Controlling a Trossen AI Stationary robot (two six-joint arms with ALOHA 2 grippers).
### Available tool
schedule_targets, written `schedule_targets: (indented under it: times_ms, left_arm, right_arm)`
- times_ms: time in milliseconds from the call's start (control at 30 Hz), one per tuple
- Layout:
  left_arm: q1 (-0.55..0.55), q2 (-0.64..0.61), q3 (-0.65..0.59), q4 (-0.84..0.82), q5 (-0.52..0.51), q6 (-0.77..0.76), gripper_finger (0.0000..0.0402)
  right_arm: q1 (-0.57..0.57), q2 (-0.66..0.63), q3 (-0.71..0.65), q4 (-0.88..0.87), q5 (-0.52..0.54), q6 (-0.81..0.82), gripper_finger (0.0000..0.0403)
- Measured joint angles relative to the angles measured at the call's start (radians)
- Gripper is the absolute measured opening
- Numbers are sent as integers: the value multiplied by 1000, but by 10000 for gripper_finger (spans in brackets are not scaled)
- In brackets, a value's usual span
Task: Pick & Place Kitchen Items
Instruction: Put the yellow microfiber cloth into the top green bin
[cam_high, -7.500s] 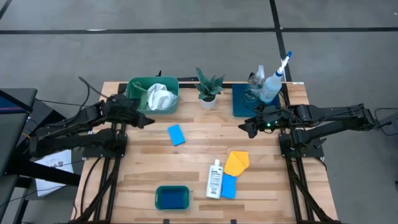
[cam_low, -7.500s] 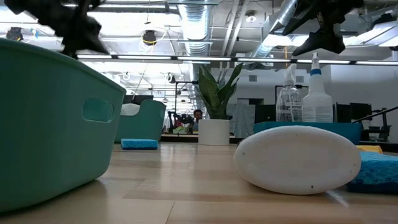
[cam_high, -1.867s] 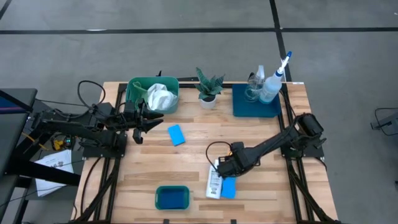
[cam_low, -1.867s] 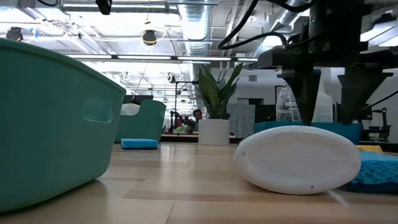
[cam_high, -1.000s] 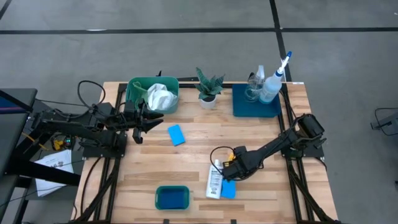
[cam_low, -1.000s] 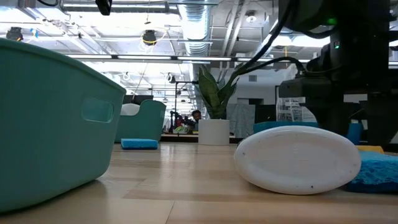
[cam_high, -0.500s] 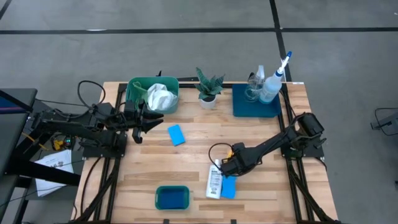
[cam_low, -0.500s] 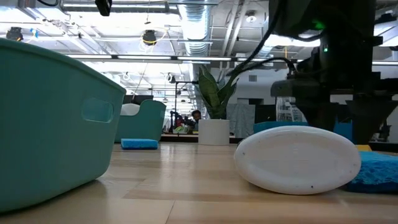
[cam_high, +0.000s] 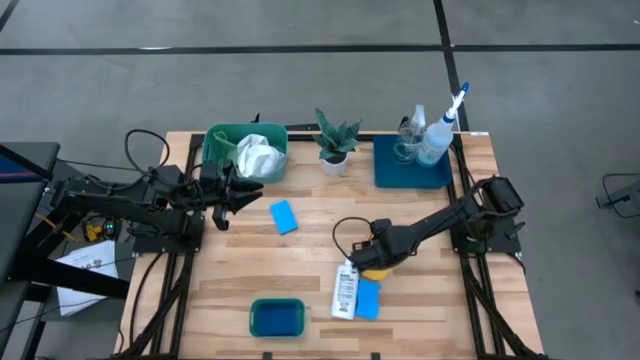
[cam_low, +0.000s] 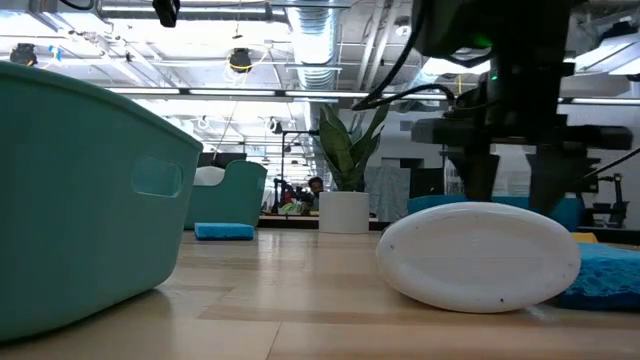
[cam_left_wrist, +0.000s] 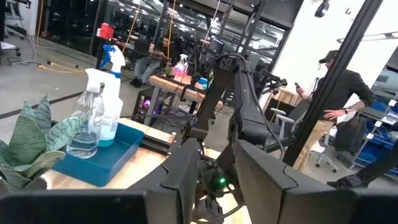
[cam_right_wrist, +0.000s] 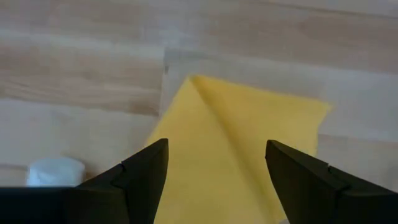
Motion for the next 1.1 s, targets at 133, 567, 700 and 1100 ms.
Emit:
schedule_targets:
  times_ms: [133,567,700,1100]
  left_arm:
    - [0,0,0,0,0,-3,106]
    - [0,0,0,1,0,-36,106]
    - [0,0,0,-1,0,-36,106]
    - [0,8,0,-5,-10,-35,106]
  right_arm:
    - [-27,0,0,7,6,-48,260]
    - [-32,-145,-199,213,-68,-192,260]
    - [-26,-228,-262,224,-70,-203,260]
    - [-36,-206,-312,291,-133,-253,260]
